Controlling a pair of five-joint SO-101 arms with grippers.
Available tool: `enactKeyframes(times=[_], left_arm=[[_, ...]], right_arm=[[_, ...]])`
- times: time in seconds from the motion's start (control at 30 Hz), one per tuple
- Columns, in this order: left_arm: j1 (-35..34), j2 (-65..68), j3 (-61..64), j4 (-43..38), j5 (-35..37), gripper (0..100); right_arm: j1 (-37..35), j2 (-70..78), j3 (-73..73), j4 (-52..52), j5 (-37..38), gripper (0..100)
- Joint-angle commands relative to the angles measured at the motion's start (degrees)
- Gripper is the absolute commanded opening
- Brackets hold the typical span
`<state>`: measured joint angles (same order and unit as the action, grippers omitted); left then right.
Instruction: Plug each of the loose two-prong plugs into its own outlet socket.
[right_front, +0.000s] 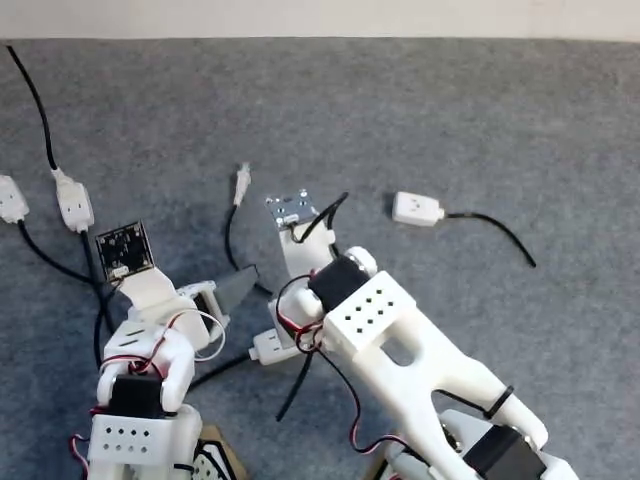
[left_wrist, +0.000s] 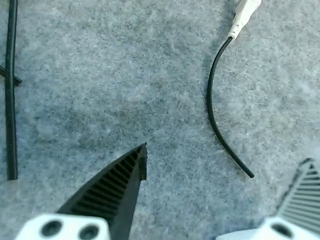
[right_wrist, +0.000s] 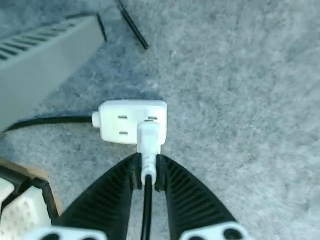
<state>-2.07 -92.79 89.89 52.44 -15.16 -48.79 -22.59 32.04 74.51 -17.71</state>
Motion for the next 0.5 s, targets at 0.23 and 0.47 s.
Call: enactKeyframes(times=[0.23, 0.47], left_arm=[[0.5, -0.4, -0.1, -0.7, 0.5, 43], [0.5, -0.4, -0.1, -0.7, 0.5, 43]], right_arm=[[-0.7, -1.6, 5.4, -5.7, 0.8, 0.5], [-0.6, -1.6, 2.6, -0.2, 1.1, 0.5]])
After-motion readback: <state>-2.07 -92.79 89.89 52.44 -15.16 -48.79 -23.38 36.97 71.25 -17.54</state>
